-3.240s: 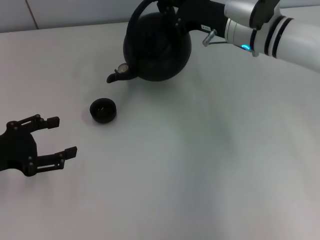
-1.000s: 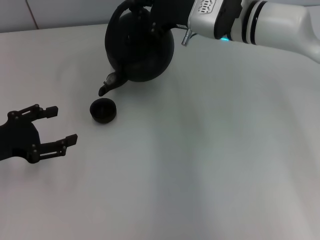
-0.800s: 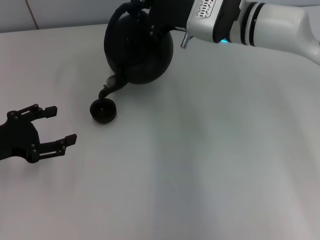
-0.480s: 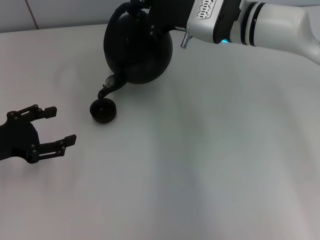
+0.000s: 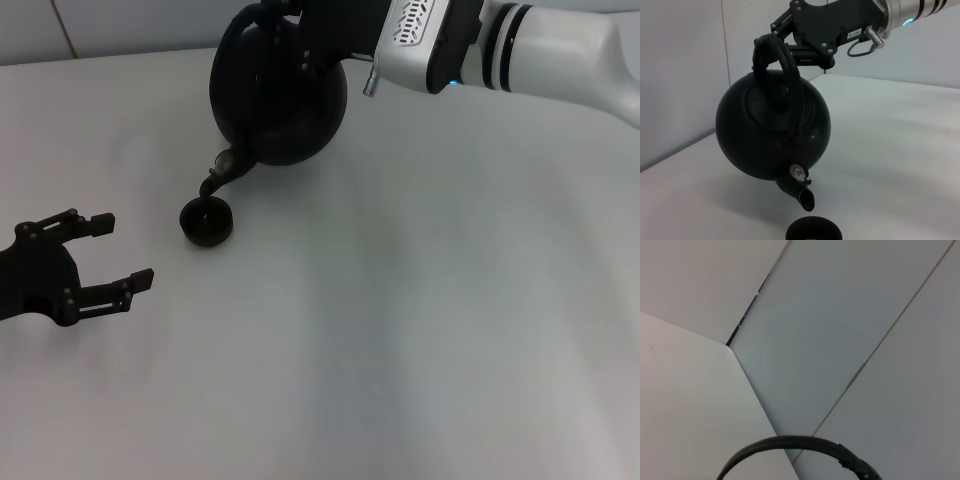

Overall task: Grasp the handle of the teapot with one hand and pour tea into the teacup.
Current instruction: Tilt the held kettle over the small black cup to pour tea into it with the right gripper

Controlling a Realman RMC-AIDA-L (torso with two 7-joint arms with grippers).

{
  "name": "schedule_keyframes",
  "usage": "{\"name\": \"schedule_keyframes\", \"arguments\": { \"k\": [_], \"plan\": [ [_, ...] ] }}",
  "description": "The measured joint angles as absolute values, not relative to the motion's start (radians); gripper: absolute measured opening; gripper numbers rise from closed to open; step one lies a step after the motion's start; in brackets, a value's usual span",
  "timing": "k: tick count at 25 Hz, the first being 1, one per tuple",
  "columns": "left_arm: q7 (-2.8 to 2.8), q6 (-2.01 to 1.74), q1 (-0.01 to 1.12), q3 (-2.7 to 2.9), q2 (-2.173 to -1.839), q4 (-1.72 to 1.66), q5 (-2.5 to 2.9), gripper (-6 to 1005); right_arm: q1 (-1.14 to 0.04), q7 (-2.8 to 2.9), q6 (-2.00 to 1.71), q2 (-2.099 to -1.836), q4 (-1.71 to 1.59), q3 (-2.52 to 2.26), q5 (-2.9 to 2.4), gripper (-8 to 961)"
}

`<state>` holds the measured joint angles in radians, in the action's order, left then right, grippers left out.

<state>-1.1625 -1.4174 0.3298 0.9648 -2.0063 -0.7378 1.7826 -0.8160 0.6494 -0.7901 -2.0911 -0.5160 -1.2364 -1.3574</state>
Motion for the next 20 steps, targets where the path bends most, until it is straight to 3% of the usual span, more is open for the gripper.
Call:
{"name": "schedule_keyframes", "arguments": {
  "k": [20],
  "plan": [
    [-1.159,-1.402,0.331,0.965,-2.008,-0.738,1.782,854,-0.787,0.629,-0.782,-2.092,-0.605,-1.289,-1.363,92]
  ]
}}
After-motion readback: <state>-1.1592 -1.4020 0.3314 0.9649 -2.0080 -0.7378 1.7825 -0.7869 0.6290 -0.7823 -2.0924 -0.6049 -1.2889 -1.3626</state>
